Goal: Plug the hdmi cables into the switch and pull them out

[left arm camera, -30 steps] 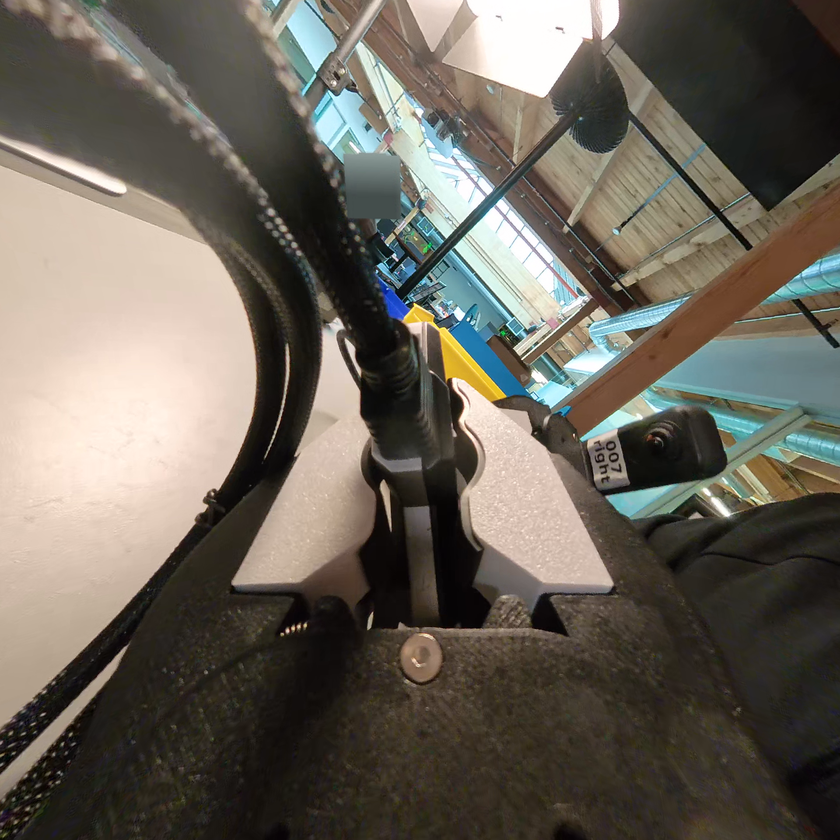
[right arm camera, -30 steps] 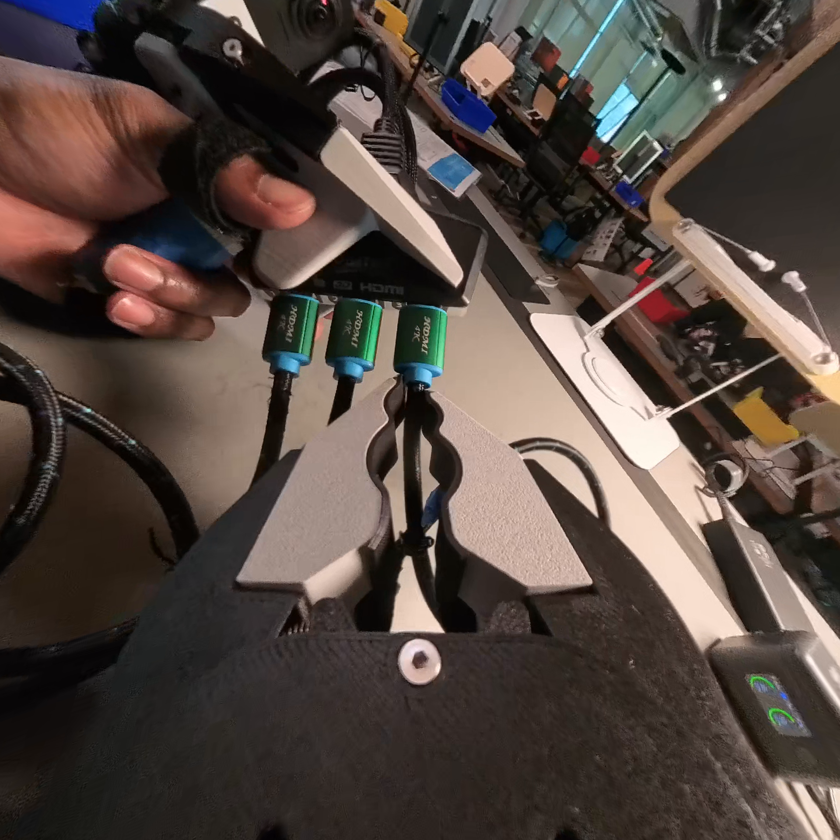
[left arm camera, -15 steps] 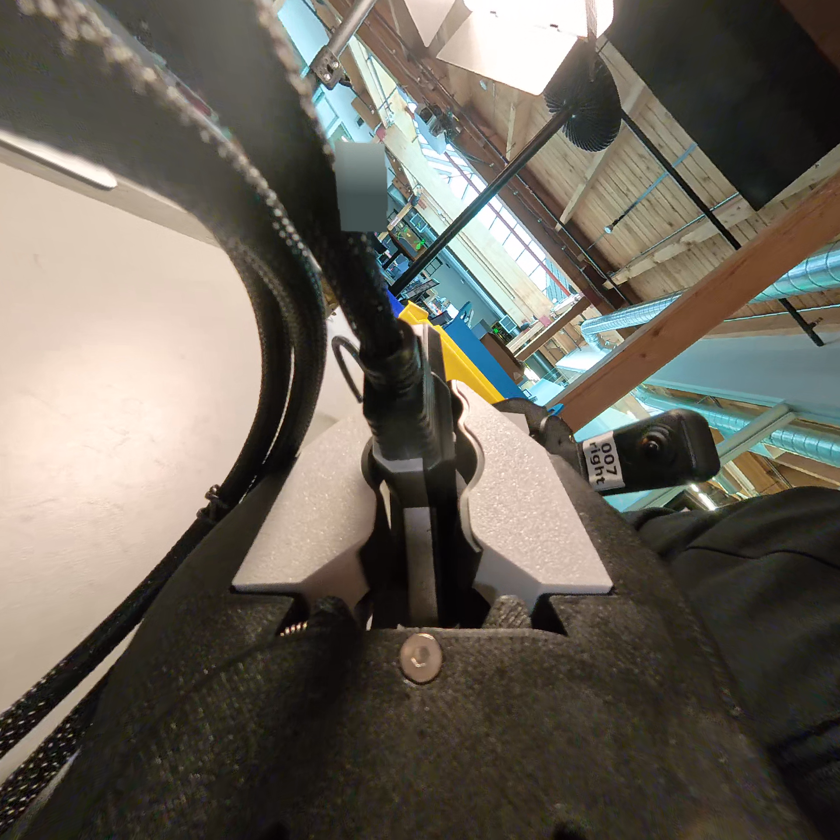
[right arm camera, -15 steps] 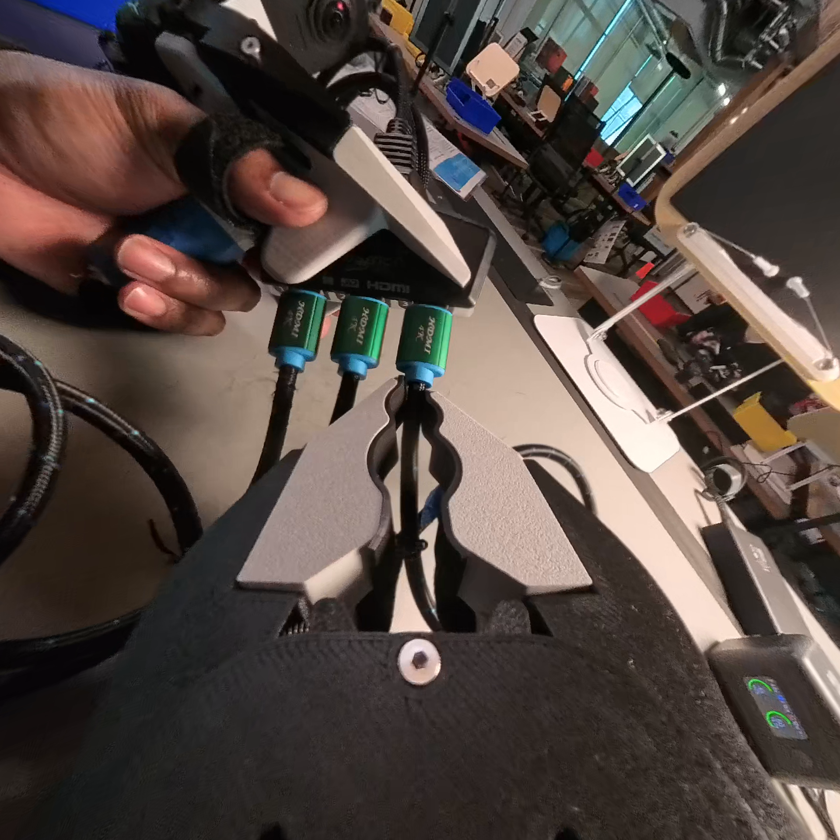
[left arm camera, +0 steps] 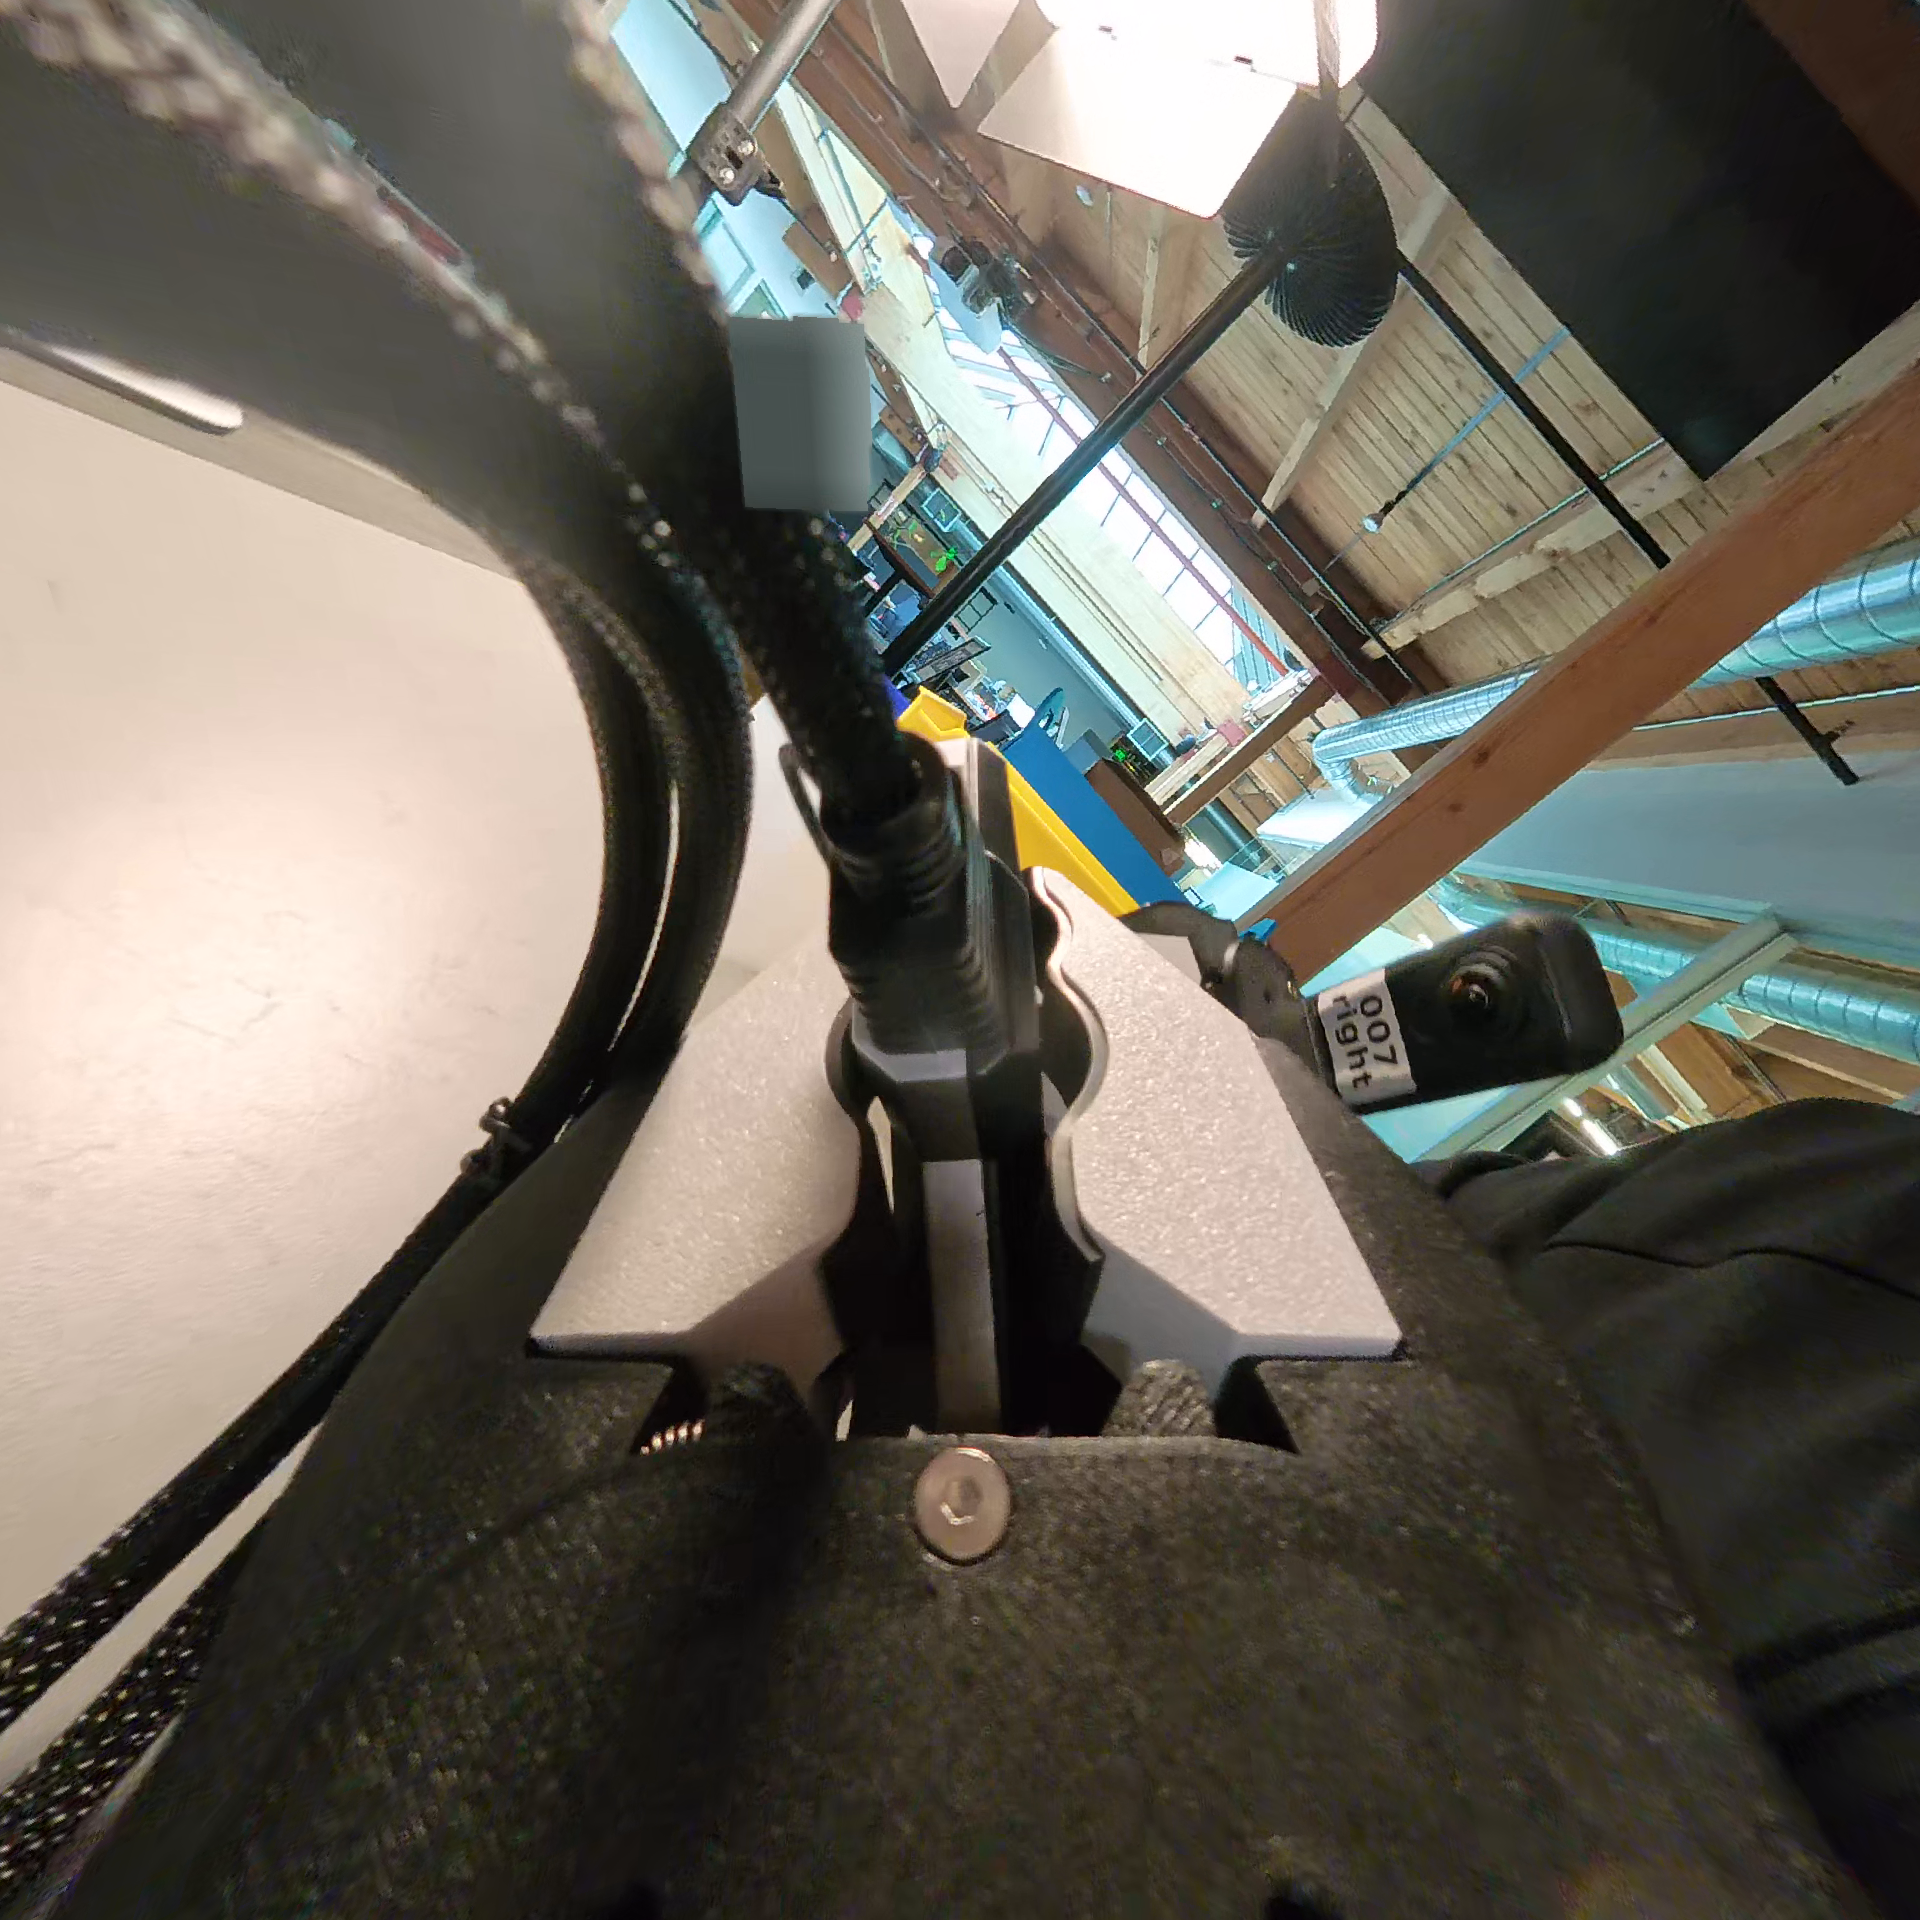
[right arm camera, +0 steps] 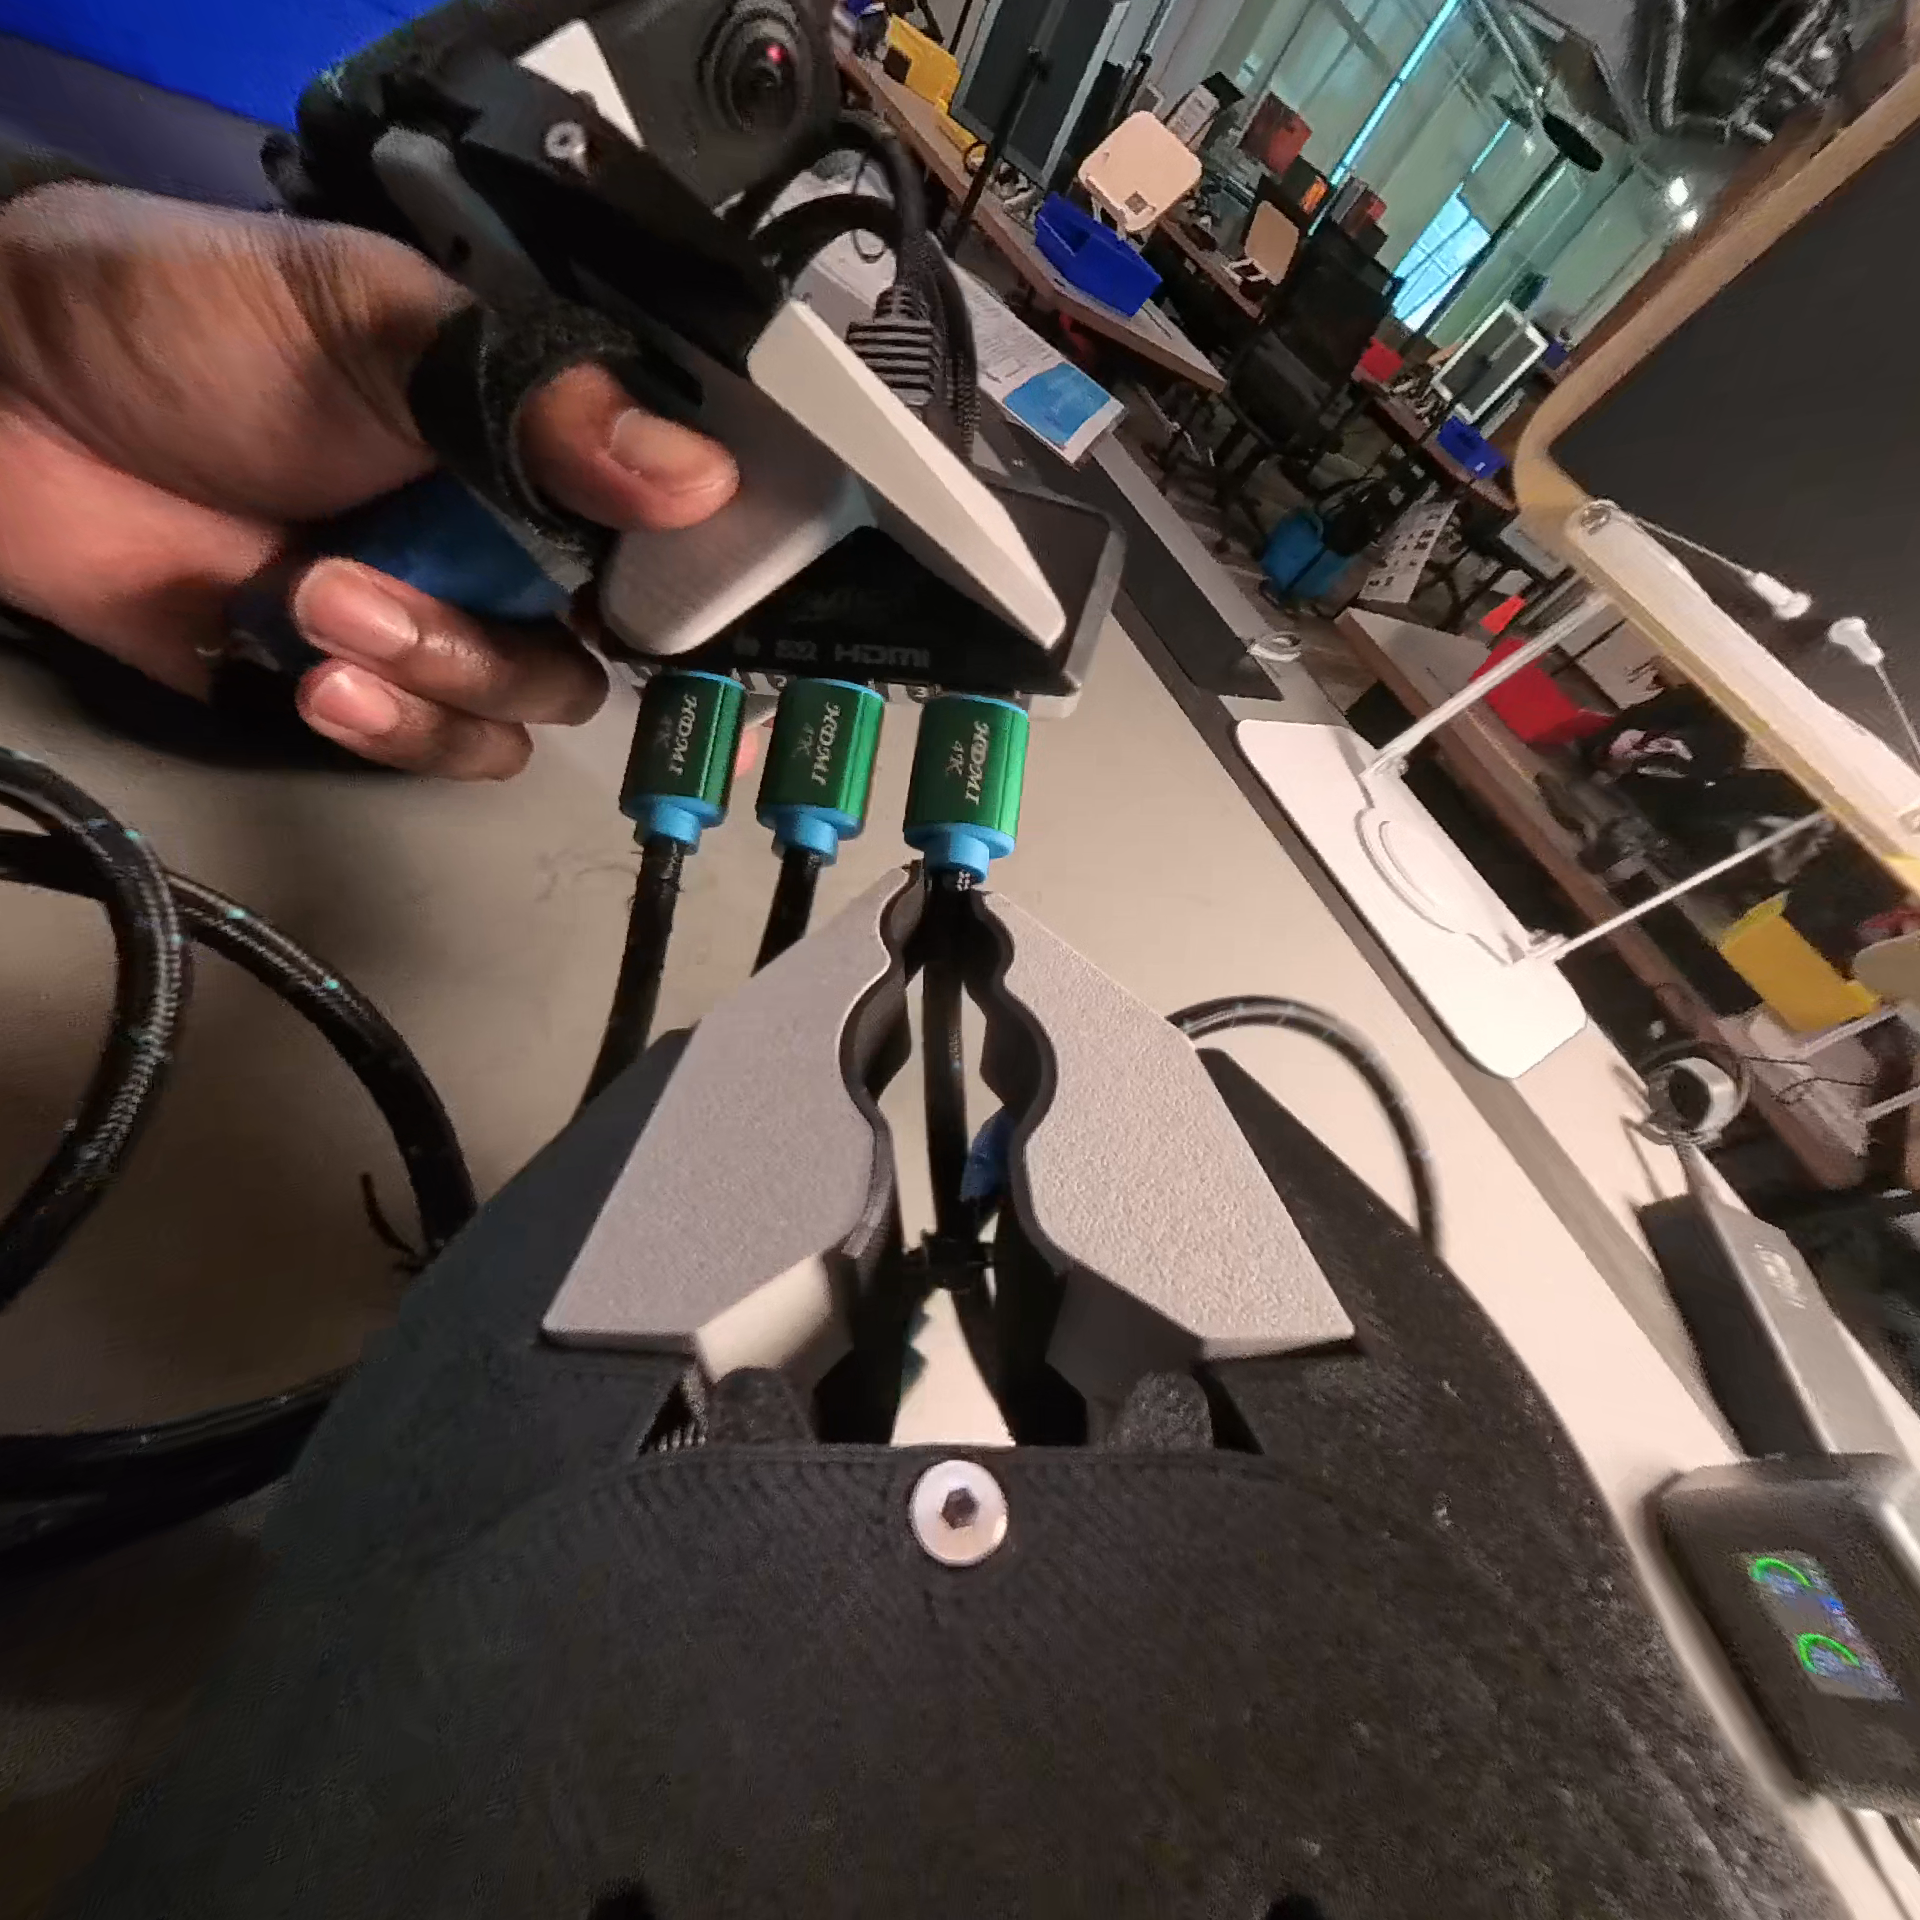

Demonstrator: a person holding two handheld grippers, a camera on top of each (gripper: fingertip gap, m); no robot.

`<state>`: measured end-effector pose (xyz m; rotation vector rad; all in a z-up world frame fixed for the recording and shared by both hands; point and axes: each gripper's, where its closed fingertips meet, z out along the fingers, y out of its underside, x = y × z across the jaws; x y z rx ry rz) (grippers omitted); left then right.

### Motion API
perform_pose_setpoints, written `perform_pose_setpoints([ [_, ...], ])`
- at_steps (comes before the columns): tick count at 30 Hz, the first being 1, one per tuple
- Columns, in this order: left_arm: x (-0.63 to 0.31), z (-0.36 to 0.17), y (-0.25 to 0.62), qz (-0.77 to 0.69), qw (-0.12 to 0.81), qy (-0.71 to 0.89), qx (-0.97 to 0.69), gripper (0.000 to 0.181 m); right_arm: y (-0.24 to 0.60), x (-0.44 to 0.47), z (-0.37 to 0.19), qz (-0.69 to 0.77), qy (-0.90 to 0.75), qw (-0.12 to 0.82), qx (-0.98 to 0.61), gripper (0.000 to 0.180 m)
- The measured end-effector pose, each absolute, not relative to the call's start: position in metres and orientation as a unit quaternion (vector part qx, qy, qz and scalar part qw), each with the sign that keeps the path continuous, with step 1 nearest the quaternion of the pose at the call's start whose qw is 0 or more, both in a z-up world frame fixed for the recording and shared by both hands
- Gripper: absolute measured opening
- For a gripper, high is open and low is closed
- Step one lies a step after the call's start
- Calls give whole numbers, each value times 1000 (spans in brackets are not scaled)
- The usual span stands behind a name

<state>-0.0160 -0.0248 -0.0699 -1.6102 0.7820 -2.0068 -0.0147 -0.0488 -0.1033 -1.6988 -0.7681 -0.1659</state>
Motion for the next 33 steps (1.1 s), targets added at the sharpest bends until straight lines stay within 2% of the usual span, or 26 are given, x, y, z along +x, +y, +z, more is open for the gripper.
perform_pose_setpoints([
  [29,-17,-70,-25,-729,221,282,-583,20,-53,-12,-102,-101,-349,583,-727,5],
  [33,-35,-68,21,-742,240,187,-598,19,-53,4,-95,-109,-327,589,-731,7],
])
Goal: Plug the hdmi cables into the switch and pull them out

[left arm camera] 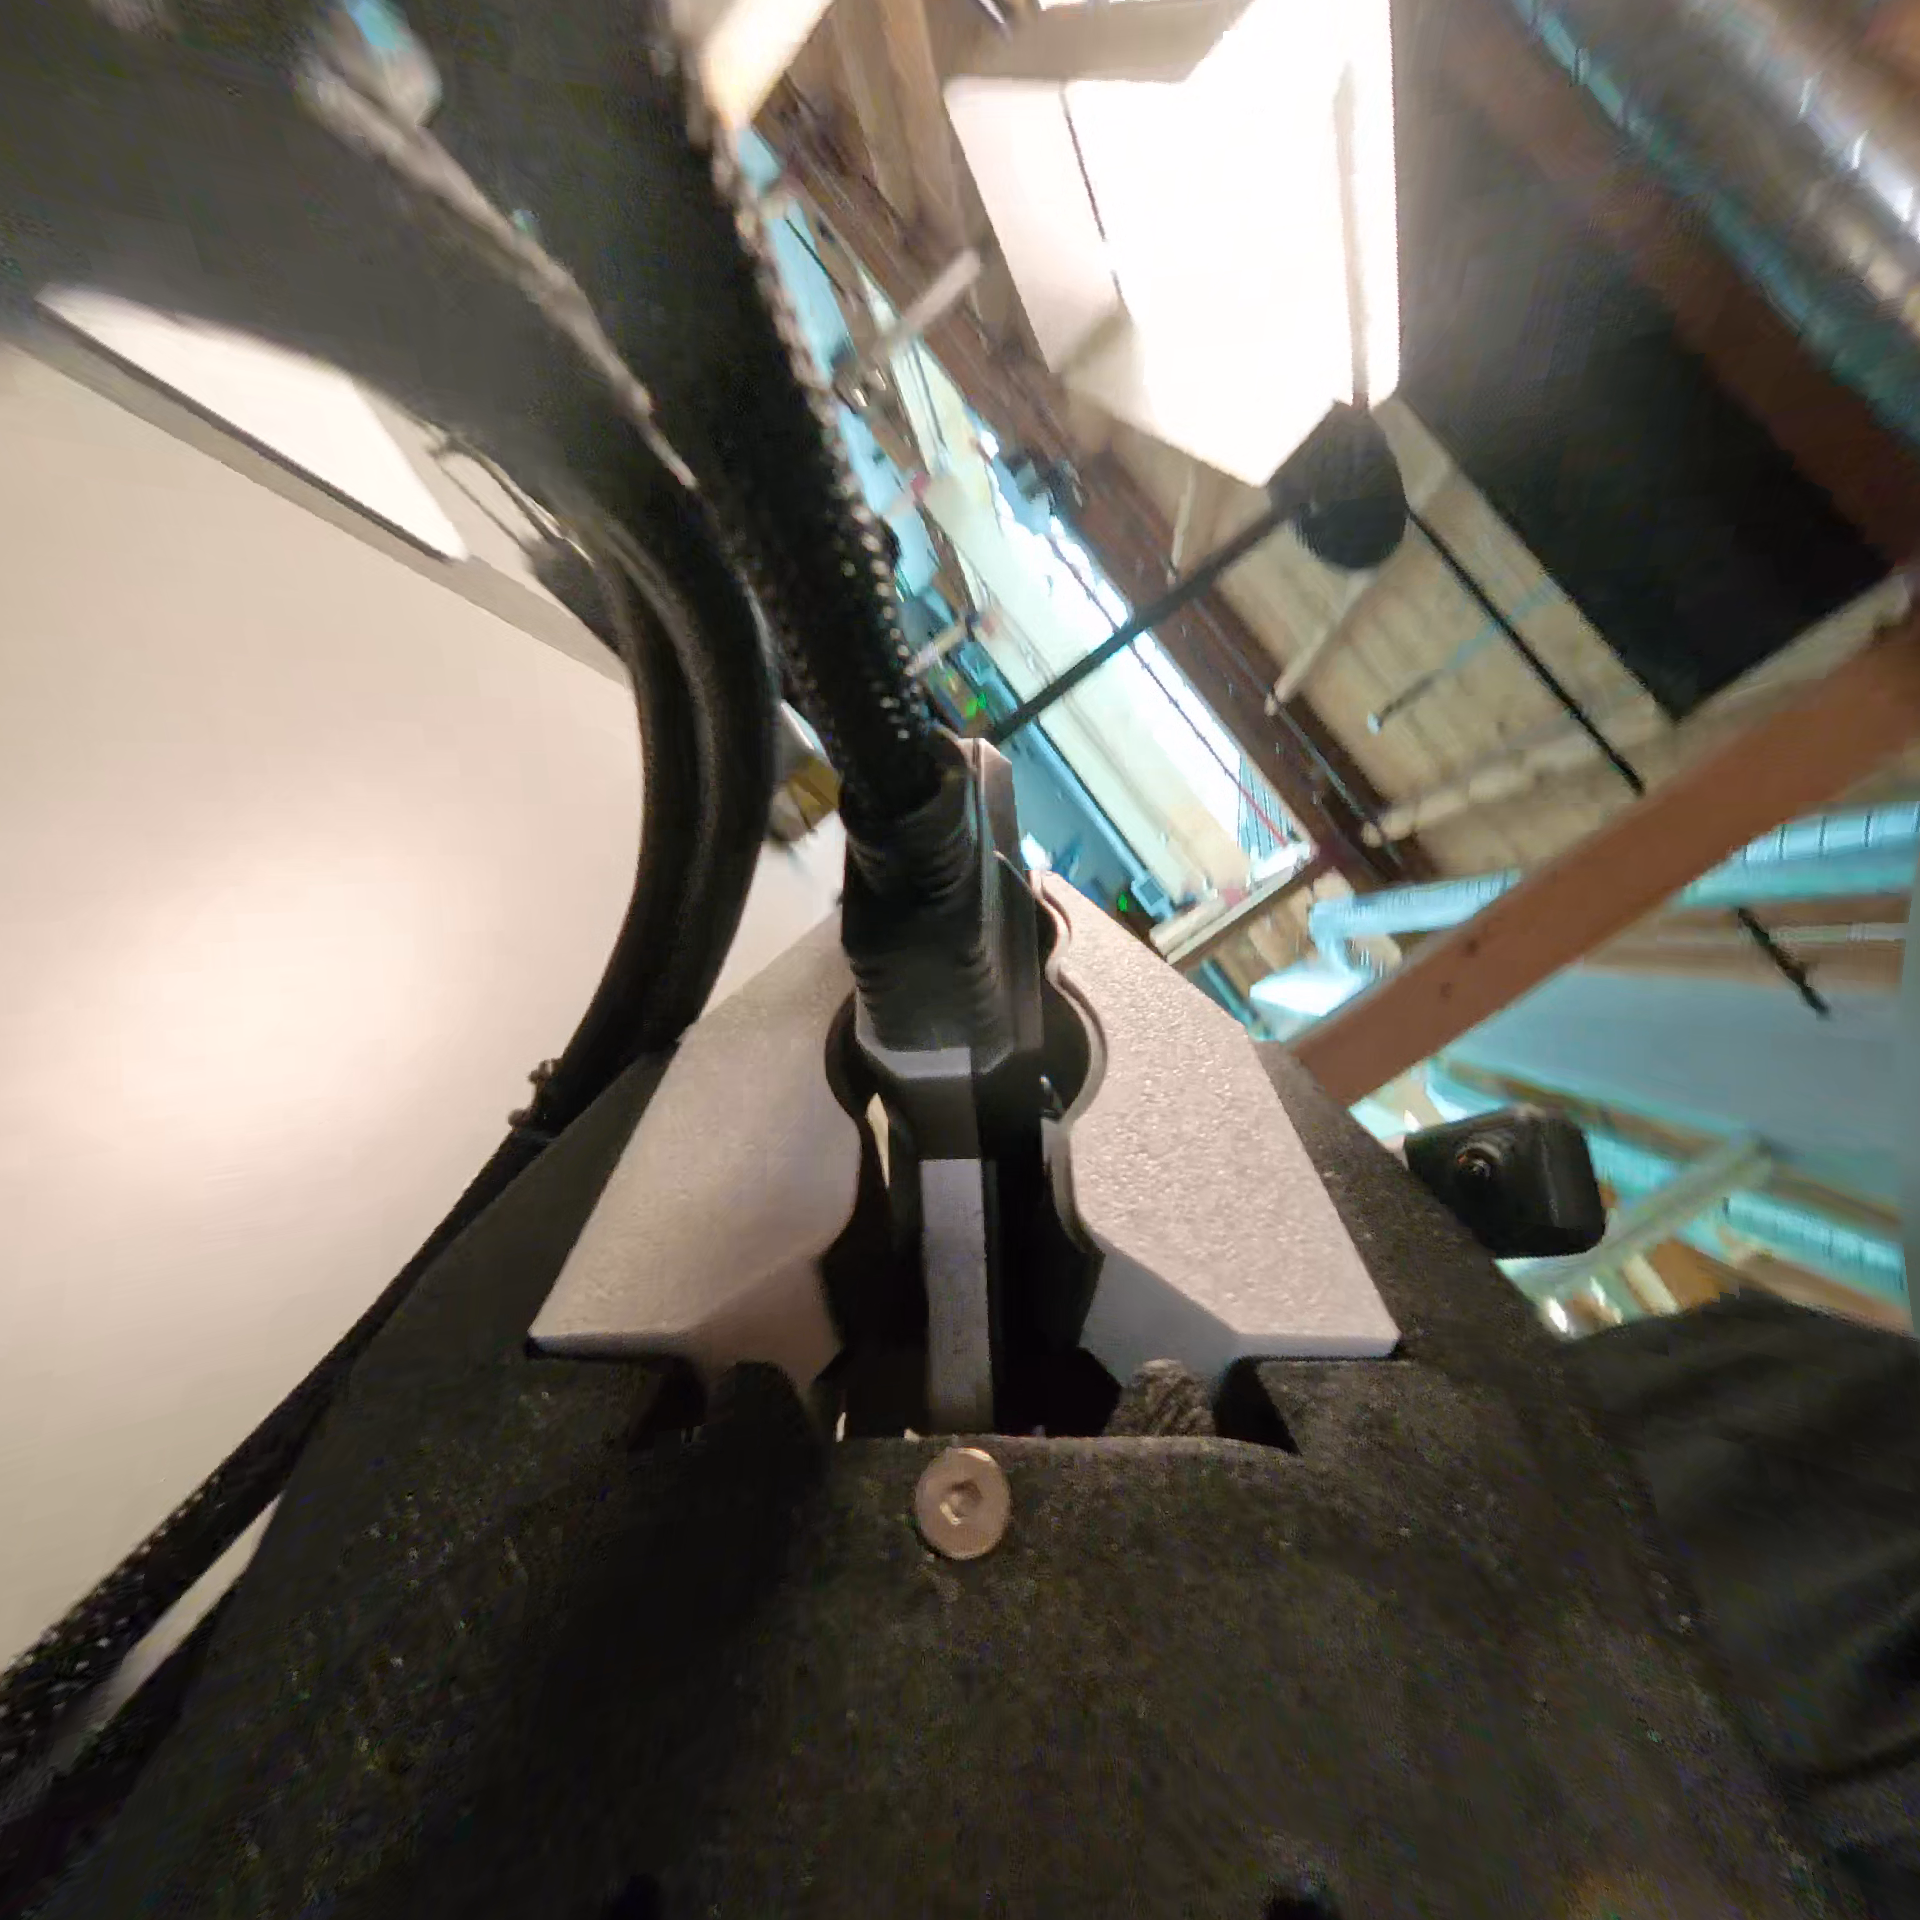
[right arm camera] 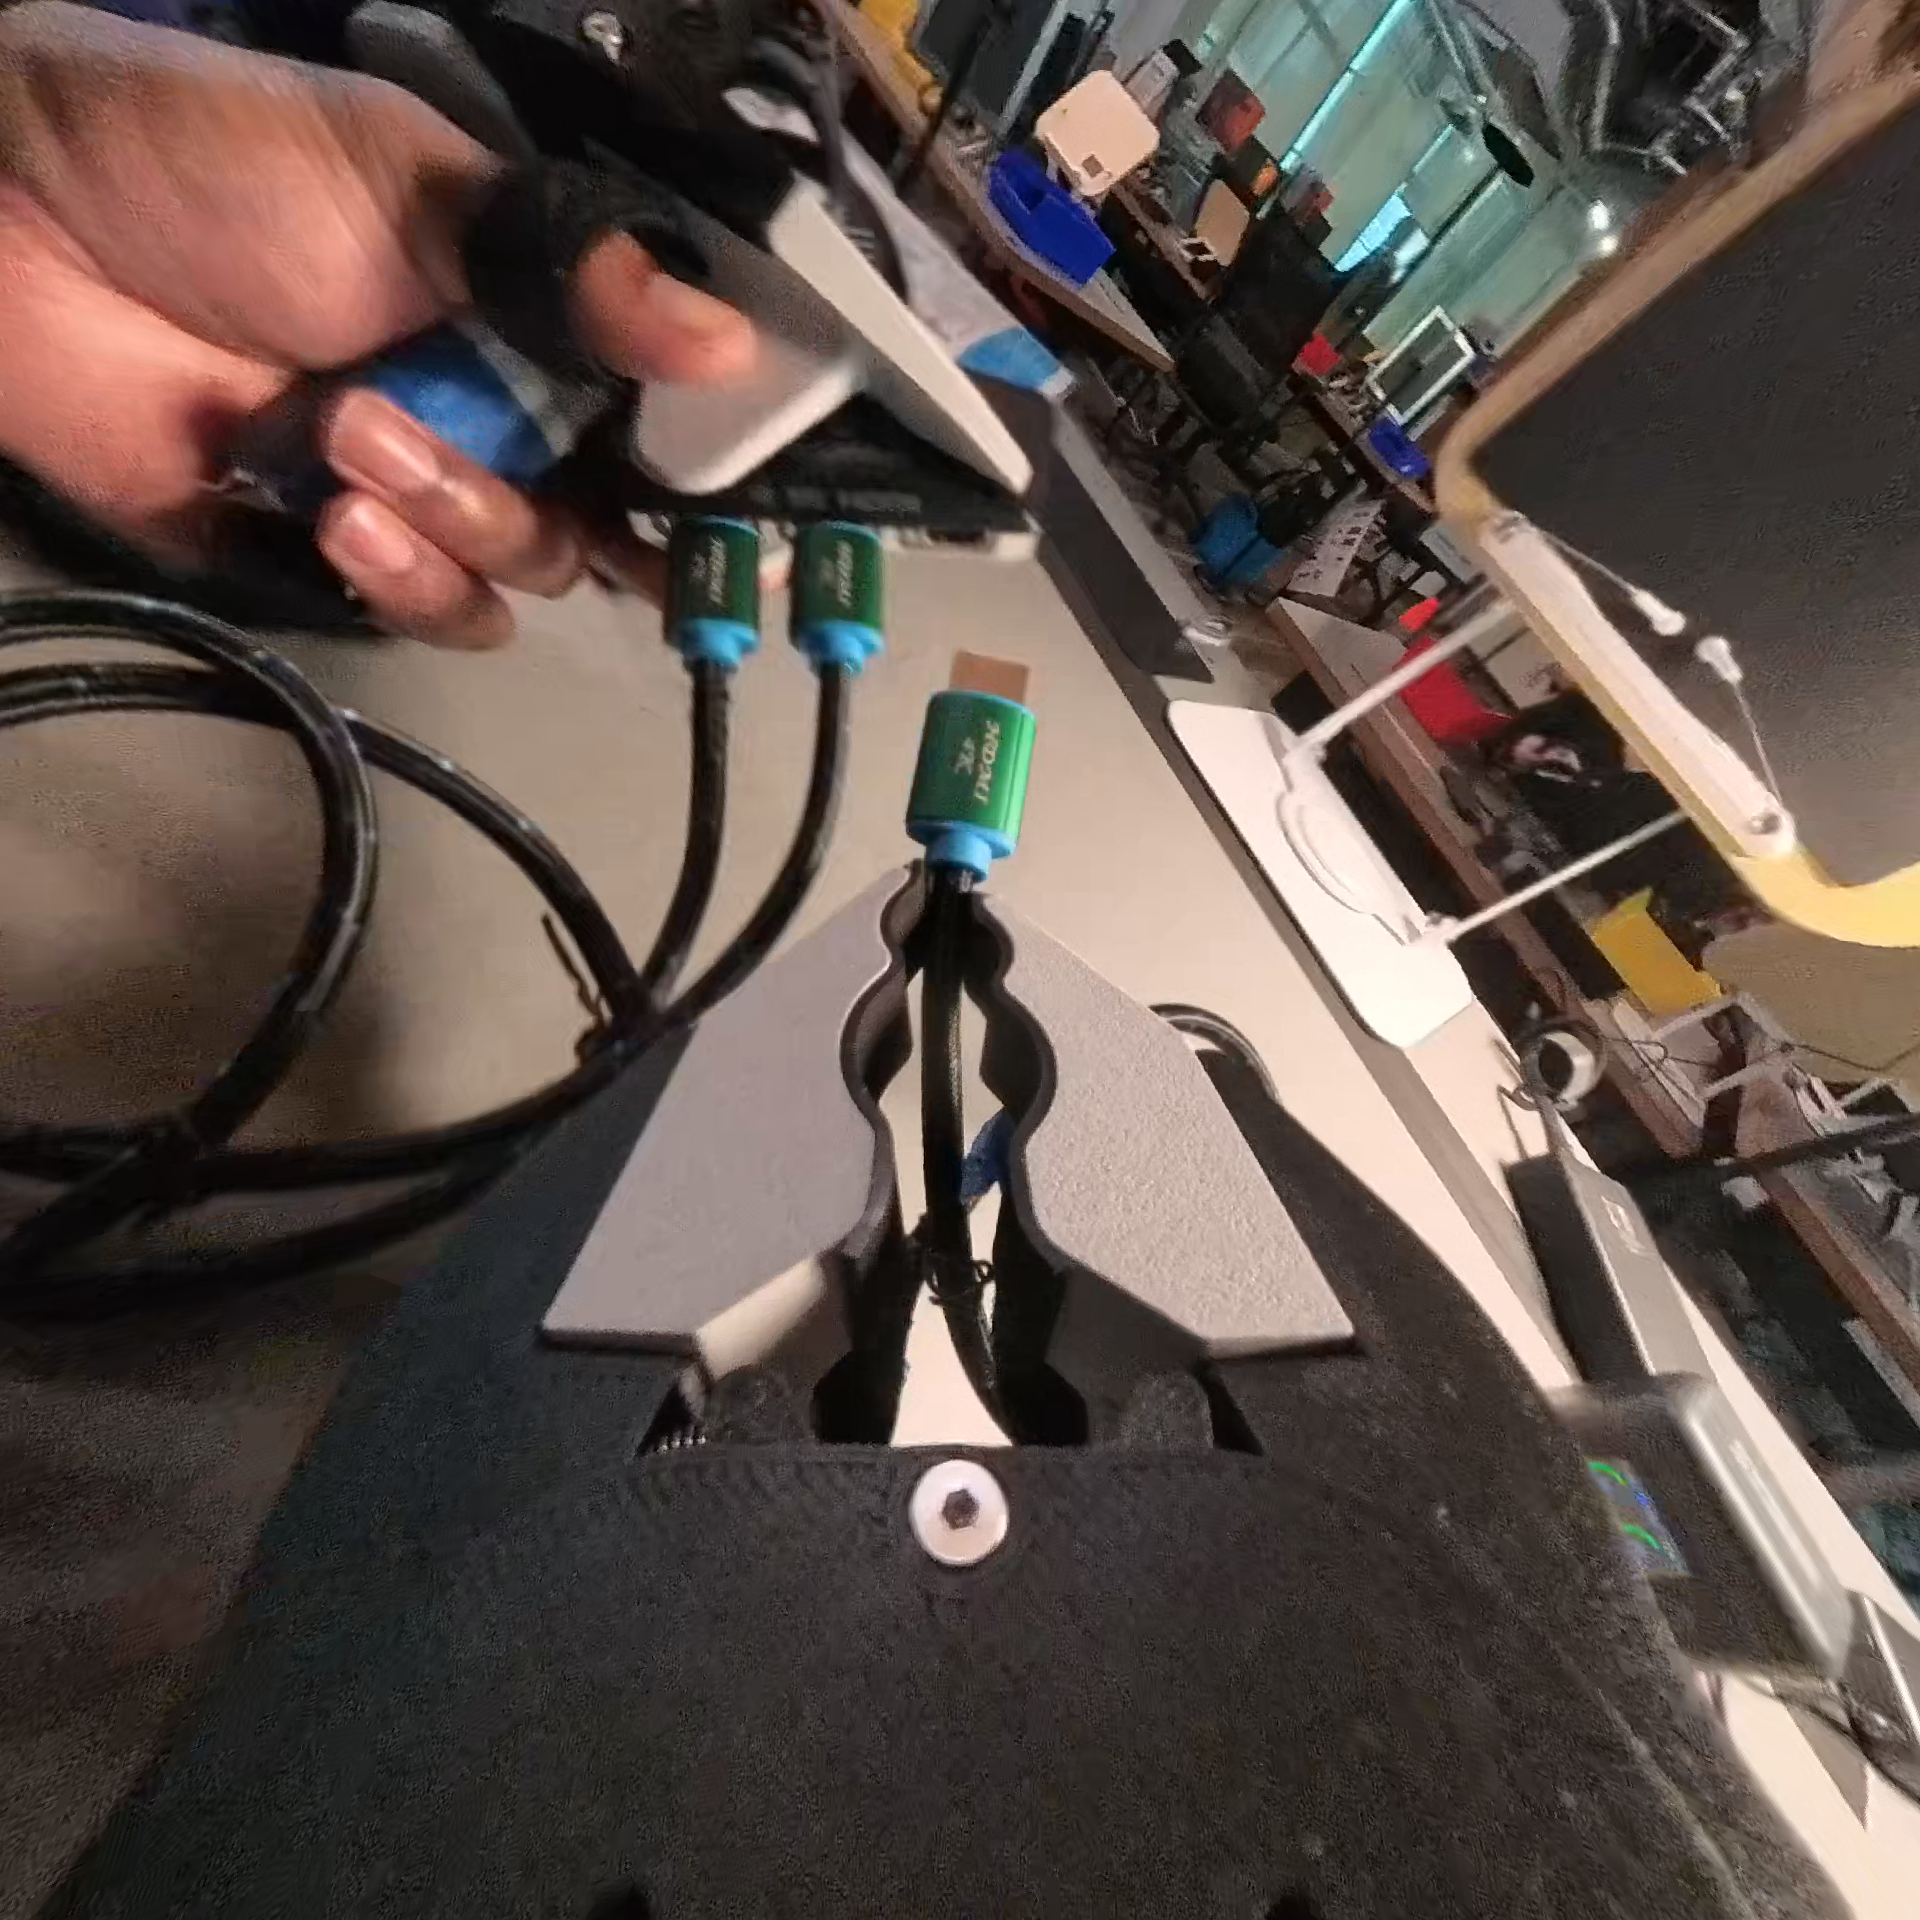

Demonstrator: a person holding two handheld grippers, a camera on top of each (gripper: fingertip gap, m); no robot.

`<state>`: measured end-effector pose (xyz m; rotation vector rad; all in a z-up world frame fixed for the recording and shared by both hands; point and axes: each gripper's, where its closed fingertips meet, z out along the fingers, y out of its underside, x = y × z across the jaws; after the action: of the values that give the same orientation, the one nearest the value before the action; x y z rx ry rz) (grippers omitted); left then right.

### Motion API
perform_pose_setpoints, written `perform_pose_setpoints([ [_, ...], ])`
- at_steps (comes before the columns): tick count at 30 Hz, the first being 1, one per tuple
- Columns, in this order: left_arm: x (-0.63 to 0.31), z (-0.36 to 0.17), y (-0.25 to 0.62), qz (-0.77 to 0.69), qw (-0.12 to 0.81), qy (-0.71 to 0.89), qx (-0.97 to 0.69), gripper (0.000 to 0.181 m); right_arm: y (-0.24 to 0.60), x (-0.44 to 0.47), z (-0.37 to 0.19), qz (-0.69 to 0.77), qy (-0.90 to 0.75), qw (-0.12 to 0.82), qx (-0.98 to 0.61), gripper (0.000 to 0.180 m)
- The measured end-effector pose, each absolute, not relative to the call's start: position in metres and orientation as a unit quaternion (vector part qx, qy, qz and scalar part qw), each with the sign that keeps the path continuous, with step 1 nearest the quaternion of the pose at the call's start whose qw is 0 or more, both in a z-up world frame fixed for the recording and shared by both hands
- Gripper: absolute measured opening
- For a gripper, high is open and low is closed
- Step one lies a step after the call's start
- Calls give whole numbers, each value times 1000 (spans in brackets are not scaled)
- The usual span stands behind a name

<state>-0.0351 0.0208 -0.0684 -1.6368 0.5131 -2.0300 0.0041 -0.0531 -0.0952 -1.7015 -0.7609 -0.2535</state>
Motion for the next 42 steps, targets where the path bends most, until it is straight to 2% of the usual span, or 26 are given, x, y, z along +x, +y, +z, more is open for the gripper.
perform_pose_setpoints([
  [3,-47,-68,46,-736,262,169,-601,20,-51,18,-100,-96,-309,584,-745,7],
  [11,-36,-72,30,-720,252,222,-608,20,-50,22,-133,-27,-290,513,-807,12],
  [13,-36,-72,31,-722,251,218,-607,20,-50,26,-135,-5,-276,499,-821,32],
  [17,-35,-72,30,-721,251,223,-607,20,-57,41,-146,24,-259,439,-860,62],
  [19,-35,-73,30,-720,251,224,-607,20,-65,48,-161,36,-260,391,-882,66],
  [22,-35,-73,30,-719,250,224,-608,20,-70,55,-178,49,-245,357,-900,53],
  [23,-35,-73,30,-719,249,224,-609,21,-70,55,-178,56,-238,357,-902,32],
  [24,-35,-73,30,-719,249,224,-609,20,-70,57,-178,46,-244,357,-901,27],
  [25,-35,-73,30,-719,250,225,-609,20,-70,60,-177,30,-254,355,-899,14],
  [29,-35,-73,29,-718,250,224,-609,21,-69,64,-174,8,-255,360,-897,11],
  [32,-35,-73,30,-717,252,224,-610,21,-68,75,-149,-15,-234,396,-888,10],
  [37,-35,-73,30,-713,257,226,-612,21,-103,132,-45,-87,-131,517,-841,7],
  [40,-35,-74,29,-712,258,227,-612,21,-167,188,22,-178,-43,572,-799,6],
  [42,-35,-74,29,-712,258,228,-612,21,-216,224,46,-235,10,570,-787,6],
])
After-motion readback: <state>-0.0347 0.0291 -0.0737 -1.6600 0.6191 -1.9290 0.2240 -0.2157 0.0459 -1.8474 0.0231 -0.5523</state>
